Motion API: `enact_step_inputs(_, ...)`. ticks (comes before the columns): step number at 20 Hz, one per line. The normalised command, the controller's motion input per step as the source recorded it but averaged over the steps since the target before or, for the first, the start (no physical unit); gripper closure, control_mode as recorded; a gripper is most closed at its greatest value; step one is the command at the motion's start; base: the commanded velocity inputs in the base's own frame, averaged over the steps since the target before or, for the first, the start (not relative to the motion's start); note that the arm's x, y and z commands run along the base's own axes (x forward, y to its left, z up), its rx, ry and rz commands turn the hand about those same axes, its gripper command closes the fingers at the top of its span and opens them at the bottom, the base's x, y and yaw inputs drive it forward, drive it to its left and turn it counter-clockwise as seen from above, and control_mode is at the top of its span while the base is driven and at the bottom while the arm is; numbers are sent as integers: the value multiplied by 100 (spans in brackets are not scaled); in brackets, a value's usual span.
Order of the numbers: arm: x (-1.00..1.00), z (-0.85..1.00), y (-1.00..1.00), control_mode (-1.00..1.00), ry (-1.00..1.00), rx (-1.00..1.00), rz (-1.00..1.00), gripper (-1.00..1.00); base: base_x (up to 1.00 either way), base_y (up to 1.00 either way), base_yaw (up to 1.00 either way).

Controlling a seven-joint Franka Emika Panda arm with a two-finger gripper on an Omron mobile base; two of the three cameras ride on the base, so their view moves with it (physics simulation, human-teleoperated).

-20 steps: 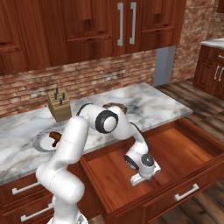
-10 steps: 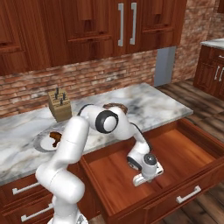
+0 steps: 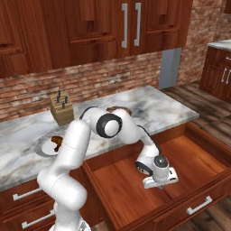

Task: Pick up the knife from the drawer and place it on the cutting board. Then place the meat from the plate to the cutting board.

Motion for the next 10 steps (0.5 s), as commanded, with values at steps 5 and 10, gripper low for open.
enact_step_inputs(5,-35,52,-38,-100,-4,0,-20,100,0,0,0)
enact_step_inputs(10,-43,80,-12,-100,-24,0,-8,100,0,0,0)
